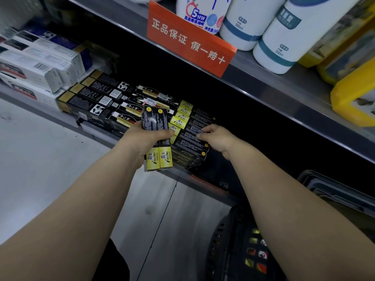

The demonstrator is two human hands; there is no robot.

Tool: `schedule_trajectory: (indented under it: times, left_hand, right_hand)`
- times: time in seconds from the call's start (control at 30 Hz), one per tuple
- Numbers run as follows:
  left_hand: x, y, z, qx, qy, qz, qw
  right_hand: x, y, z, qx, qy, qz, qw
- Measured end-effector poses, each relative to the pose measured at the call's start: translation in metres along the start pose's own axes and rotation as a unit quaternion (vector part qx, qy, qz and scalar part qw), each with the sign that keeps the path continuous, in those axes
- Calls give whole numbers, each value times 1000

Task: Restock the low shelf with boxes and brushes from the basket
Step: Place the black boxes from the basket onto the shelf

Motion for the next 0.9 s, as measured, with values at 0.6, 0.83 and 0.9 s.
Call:
schedule_trajectory:
  times: [0.6, 0.83, 0.9]
  left_hand:
    - [28, 22, -7, -44, 1, 155, 987]
    - [12, 7, -8, -29, 79, -19, 996]
    - [12, 6, -6, -35, 77, -35, 996]
  right_hand:
    - [14, 46, 64, -109, -221, 185, 951]
    - [-40, 21, 31, 15, -412, -87, 907]
    - [-43, 15, 22, 27, -425, -127, 896]
Point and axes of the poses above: each hand's wrist, its own y-axis away from the middle knuckle, its own x-axis out of the palm, z = x × y, the point moved 5 cm from there along -y, towards the middle knuckle, and after that the axes turned 2 degrees about y, right-handed, at the moved point
